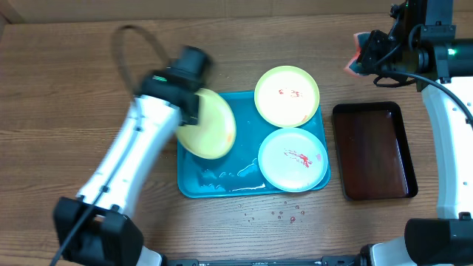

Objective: Clean dirty plates on tray and stack at the side
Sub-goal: 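Lift the yellow plate with left gripper and place it left of tray, then move left gripper to the white plate and grip its rim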

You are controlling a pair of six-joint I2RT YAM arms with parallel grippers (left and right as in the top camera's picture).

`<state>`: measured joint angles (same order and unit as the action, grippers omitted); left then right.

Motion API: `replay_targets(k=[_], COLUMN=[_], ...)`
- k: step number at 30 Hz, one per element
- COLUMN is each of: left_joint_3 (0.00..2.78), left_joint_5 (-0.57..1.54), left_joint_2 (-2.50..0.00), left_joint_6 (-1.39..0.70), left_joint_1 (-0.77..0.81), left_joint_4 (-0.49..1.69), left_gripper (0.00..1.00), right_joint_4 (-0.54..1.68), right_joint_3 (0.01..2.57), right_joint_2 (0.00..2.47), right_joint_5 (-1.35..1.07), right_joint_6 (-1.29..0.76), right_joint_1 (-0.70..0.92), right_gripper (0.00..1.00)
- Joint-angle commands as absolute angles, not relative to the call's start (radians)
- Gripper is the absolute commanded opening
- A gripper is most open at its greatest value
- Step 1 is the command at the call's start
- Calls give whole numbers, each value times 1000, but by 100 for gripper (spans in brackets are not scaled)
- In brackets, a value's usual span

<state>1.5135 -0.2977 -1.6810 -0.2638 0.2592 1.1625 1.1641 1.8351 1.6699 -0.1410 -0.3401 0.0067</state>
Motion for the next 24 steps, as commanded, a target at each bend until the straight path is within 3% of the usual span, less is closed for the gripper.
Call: replay_targets(k=[1,8,13,22,23,24], left_joint_3=[1521,1439,1282,1053,1041,1034], left_joint_5=[-56,82,107,150,145,140], left_joint_2=[-1660,-1660,-1660,-1660,-1661,-1661], left_joint_6=[-268,-266,-292,-282,-280,-280], left_joint_1=[38,-362,-556,-606,-605,-606], left_joint_4=[1158,1099,947,709,702,702], left_gripper=[4,4,4,5,12,28], right_joint_4=[1158,1158,1155,1155,1155,1155], right_joint_3=[1849,1847,1847,1847,1847,1847], right_joint_2=[1643,1645,1645,1645,1645,1645], right_joint_5=[-134,-134,-134,-134,-134,-134], right_joint_6=[-339,-339,-339,-339,-339,-339], right_joint_1=[2,2,2,2,2,2], right_gripper=[4,4,4,4,4,4])
